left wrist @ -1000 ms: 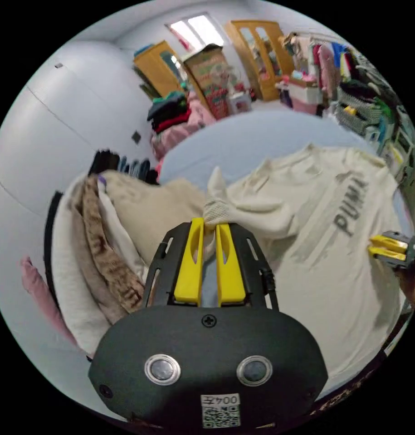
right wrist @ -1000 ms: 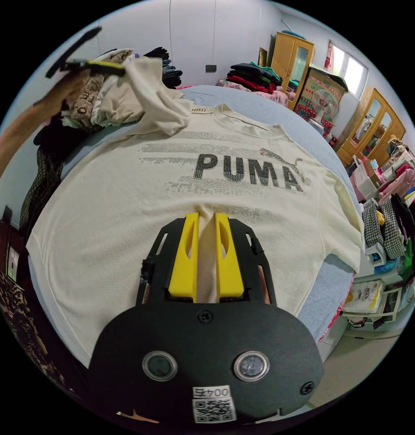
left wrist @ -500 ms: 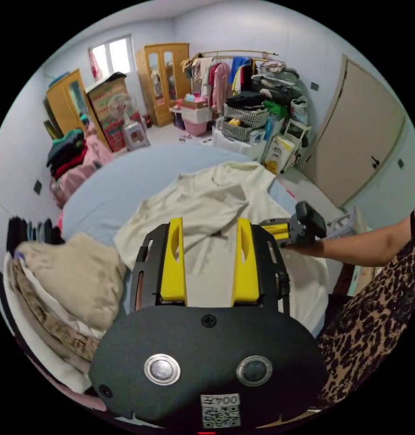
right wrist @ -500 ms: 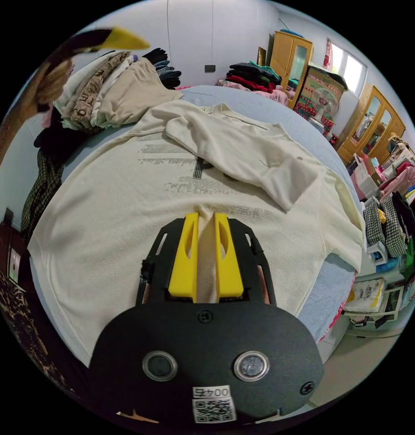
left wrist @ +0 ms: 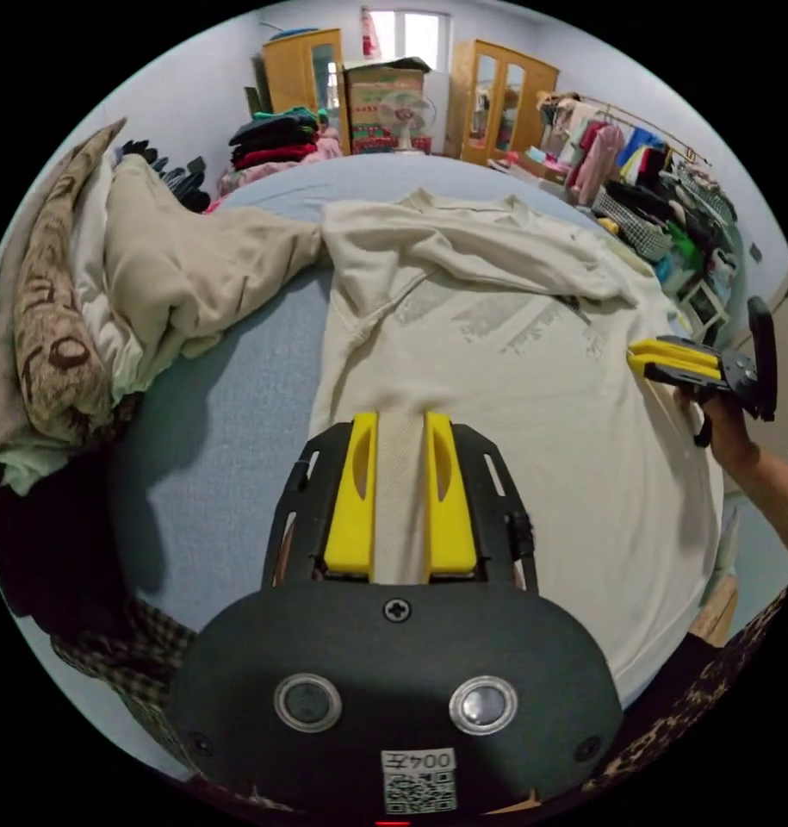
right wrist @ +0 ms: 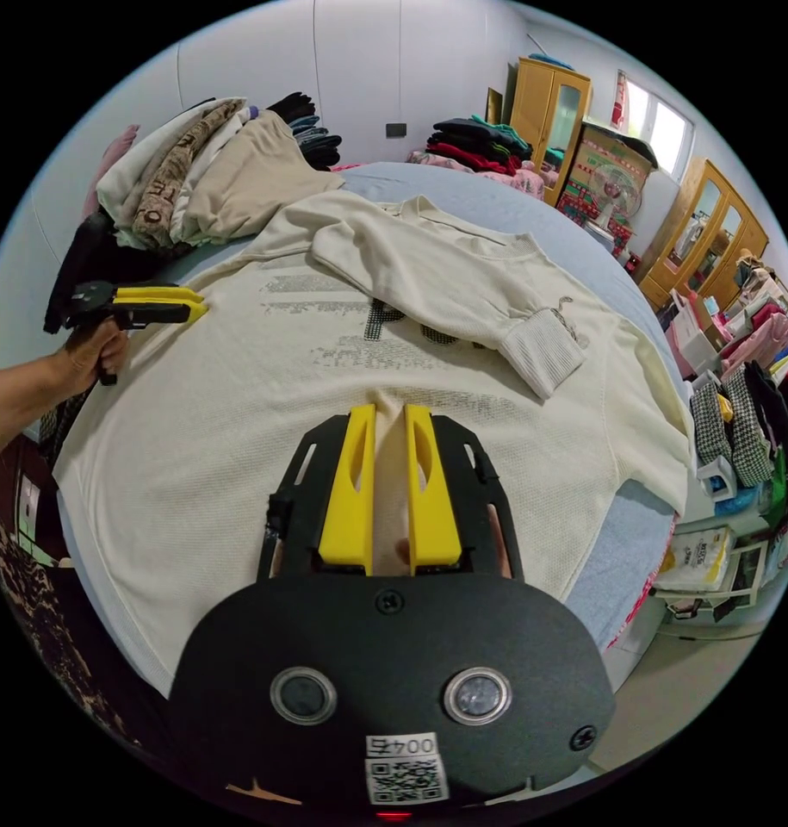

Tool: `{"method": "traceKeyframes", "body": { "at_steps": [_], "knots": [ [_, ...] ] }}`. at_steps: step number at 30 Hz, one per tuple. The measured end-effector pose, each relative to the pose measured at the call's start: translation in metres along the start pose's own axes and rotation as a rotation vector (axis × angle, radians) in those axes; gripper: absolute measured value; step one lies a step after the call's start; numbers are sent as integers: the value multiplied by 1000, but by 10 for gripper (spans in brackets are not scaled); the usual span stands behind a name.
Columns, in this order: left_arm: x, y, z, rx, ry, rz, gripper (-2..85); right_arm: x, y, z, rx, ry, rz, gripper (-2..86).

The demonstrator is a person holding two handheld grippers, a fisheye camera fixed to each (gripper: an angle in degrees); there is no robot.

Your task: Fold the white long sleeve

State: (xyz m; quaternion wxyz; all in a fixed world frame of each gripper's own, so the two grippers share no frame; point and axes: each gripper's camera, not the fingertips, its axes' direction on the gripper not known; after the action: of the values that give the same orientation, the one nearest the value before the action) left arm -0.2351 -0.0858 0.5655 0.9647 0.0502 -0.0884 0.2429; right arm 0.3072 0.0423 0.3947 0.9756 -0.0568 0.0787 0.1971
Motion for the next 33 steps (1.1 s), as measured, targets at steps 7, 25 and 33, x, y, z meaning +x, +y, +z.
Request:
{"method": "traceKeyframes", "body": {
  "at_steps": [7,25,33],
  "knots": [
    [9,-12,-20,44,-73,30,45,10,4,-3,0,-3,2,65],
    [-16,-15,0,39,-283,78,19,59,21,-12,1,-3,8,64],
    [-57,9,24,32,-238,-54,16,102,32,-17,1,-47,42,53]
  ]
}}
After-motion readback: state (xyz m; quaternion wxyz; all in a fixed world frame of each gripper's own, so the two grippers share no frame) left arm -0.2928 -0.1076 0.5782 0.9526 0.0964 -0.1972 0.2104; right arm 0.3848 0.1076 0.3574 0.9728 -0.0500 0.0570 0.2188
